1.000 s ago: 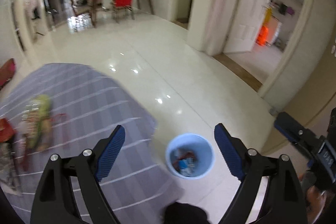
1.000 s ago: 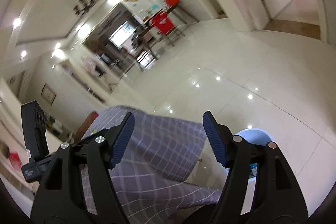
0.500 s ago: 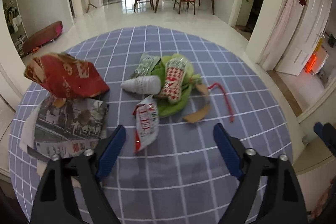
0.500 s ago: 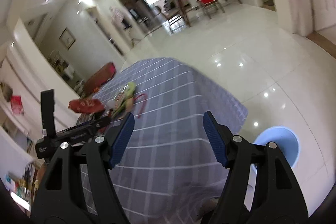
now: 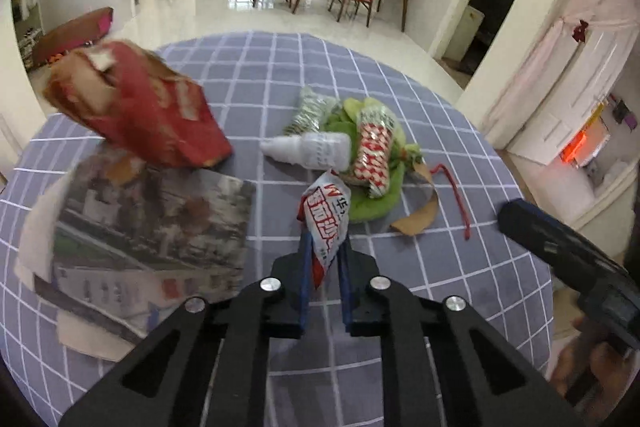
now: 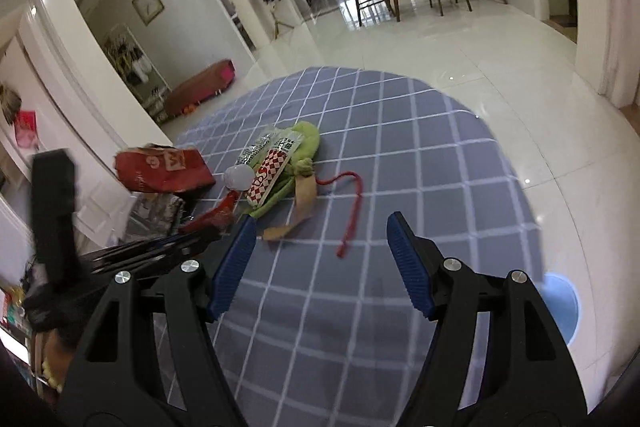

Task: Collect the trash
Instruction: 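Grasp the red-and-white snack packet with the left tool while the right tool grasps the green leafy plush, then carry both items over the blue bucket and open both tools to drop them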

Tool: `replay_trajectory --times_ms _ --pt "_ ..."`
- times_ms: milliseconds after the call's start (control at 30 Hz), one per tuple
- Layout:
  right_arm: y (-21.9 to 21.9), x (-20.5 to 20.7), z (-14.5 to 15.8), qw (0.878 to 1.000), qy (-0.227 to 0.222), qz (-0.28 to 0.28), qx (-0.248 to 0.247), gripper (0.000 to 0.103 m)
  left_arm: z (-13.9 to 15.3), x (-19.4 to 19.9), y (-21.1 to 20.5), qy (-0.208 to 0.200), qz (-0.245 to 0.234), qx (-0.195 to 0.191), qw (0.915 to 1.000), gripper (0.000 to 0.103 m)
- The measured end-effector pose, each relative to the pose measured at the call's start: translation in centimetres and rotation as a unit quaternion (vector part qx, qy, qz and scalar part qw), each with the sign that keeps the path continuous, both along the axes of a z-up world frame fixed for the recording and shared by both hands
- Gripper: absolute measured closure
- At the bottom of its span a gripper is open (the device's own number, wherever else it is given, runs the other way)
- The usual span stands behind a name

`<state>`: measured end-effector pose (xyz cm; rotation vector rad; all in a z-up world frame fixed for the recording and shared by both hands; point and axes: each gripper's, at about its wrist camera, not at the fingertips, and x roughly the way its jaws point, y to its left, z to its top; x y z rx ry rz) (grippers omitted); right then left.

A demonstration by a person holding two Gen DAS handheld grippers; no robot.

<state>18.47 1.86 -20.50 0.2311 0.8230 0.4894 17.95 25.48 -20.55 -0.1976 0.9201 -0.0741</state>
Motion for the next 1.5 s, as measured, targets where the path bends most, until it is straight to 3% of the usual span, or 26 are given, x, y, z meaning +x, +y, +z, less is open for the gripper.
replay_trajectory --times_ms 67,267,433,467,567,933,1233,1500 --pt "1.3 1.1 -0.2 1.000 -0.004 0.006 -0.023 0.037 0.4 -0.4 0.3 -0.009 0.004 -0.010 0.9999 0.092" --pt "4.6 5.0 -1.2 0.996 0.000 0.030 -0.090 0.056 1.4 -1.5 1.4 -0.023 0.016 -0.025 0.9993 0.093" --pt "7.1 6.1 -1.3 0.988 -0.019 0.081 -0.133 0.060 1.7 -1.8 1.9 -0.023 0.015 -0.034 0.9990 0.093" --pt "7.7 6.3 -1.6 0.984 -0.020 0.097 -0.147 0.074 1.7 -1.6 2.0 -0.023 0.015 -0.038 0.9989 0.093" --pt "8.3 6.2 -1.6 0.981 -0.023 0.108 -0.161 0.086 1.7 -1.3 2.0 -0.024 0.014 -0.038 0.9989 0.093" --pt "6.0 0.4 5.1 0.979 -0.120 0.074 -0.148 0.087 6.0 -3.4 1.1 -0.072 0.008 -0.044 0.9964 0.093" --pt "-0.7 -4.3 9.4 0.985 -0.147 0.044 -0.079 0.087 9.5 -6.2 -3.5 -0.103 -0.026 -0.039 0.9936 0.093" --pt "-13.4 -8.4 8.5 0.989 -0.138 -0.048 -0.027 0.087 10.2 -6.7 -13.5 -0.100 -0.111 -0.024 0.9885 0.093"
